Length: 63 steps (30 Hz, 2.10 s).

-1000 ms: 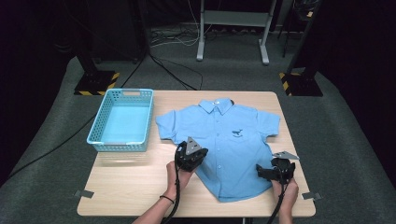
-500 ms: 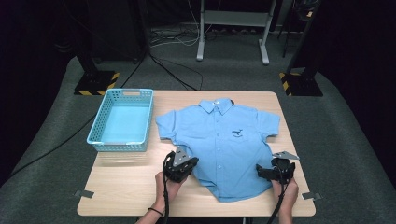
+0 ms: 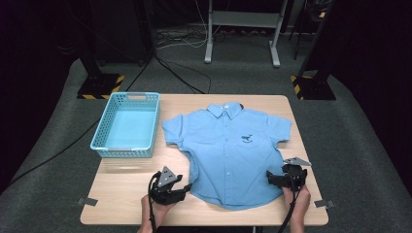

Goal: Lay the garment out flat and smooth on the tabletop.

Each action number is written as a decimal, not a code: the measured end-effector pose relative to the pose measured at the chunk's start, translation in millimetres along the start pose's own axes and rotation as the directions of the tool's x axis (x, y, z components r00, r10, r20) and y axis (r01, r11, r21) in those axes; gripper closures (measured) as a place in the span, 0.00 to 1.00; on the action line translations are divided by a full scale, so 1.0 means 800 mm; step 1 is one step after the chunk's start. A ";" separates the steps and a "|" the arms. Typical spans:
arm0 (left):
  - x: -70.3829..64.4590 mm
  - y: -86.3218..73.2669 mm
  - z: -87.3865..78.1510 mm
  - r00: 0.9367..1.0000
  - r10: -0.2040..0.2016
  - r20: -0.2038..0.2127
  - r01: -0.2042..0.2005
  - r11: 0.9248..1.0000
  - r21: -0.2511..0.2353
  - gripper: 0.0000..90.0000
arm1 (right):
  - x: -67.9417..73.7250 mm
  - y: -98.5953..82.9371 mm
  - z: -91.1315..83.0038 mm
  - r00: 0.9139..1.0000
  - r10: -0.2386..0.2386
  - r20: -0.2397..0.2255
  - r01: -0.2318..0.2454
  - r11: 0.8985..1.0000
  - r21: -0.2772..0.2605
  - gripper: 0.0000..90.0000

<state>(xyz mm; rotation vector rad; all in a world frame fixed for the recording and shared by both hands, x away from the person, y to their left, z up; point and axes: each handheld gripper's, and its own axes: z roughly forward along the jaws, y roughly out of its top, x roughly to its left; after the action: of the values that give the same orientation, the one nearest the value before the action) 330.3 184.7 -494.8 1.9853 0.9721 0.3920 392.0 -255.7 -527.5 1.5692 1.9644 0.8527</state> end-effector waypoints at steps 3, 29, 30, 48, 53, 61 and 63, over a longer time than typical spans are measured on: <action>-0.004 0.013 0.000 1.000 0.008 0.010 -0.008 1.000 -0.005 0.26 | 0.000 0.000 0.000 1.000 0.000 0.000 0.000 1.000 0.000 0.02; -0.046 0.068 0.141 0.996 0.070 0.062 -0.085 0.952 0.294 0.10 | 0.000 0.001 0.001 1.000 0.003 0.002 -0.003 1.000 -0.001 0.02; -0.045 0.062 0.135 0.996 0.078 0.049 -0.089 0.953 0.290 0.10 | 0.000 0.001 0.001 1.000 0.004 0.003 -0.004 1.000 -0.001 0.02; -0.023 -0.003 0.059 0.995 0.015 -0.101 0.006 0.979 0.203 0.08 | 0.000 0.001 0.001 1.000 0.005 0.006 -0.005 1.000 -0.001 0.02; -0.011 -0.002 0.049 0.994 -0.020 -0.104 0.034 0.991 0.127 0.01 | 0.000 0.000 0.000 1.000 0.006 0.003 -0.006 1.000 0.001 0.01; 0.059 -0.036 0.004 0.963 -0.127 -0.239 0.147 0.987 0.070 0.00 | -0.020 -0.015 -0.020 0.999 0.037 -0.006 -0.037 0.999 -0.028 0.00; 0.073 -0.045 -0.006 0.953 -0.151 -0.263 0.174 0.982 0.068 0.00 | -0.032 -0.023 -0.028 0.998 0.061 0.003 -0.061 0.998 -0.030 0.00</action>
<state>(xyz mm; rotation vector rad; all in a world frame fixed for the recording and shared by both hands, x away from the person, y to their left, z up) 347.6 243.0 -526.2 1.9483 1.3285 0.5309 369.2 -287.4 -525.8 1.6195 1.9011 0.8986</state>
